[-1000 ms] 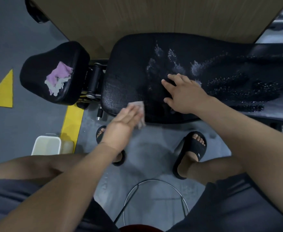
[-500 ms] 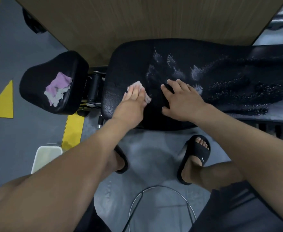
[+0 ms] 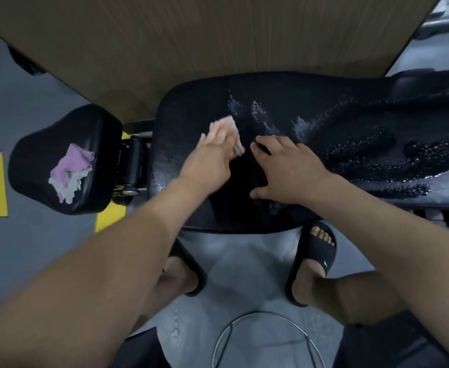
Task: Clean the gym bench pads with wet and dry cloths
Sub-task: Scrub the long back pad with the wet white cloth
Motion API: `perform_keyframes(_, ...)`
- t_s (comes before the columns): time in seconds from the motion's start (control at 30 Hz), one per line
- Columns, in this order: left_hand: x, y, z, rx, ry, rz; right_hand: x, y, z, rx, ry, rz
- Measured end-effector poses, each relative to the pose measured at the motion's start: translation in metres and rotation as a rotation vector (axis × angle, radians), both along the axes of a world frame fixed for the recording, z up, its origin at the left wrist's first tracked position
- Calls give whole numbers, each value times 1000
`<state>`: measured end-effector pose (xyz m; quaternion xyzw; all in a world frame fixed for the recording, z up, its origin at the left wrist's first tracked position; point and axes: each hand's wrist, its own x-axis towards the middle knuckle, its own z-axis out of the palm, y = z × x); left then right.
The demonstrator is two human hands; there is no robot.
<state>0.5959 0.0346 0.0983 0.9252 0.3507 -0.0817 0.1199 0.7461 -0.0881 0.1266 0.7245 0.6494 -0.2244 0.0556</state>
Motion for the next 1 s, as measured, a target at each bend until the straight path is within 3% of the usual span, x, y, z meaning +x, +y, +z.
perform_keyframes(0.27, -26, -5, 1, -41, -108, -90, 10, -1, -5, 60, 36, -7)
perform_keyframes(0.5, 63, 81, 4, -11, -39, 81, 19, 9, -7, 73, 67, -16)
perform_keyframes(0.73, 26, 60, 0, 9, -136, -97, 26, 19, -4, 58, 93, -20)
perform_keyframes(1.0, 89, 100, -3, -17, -101, 29, 25, 28, 0, 44, 78, -13)
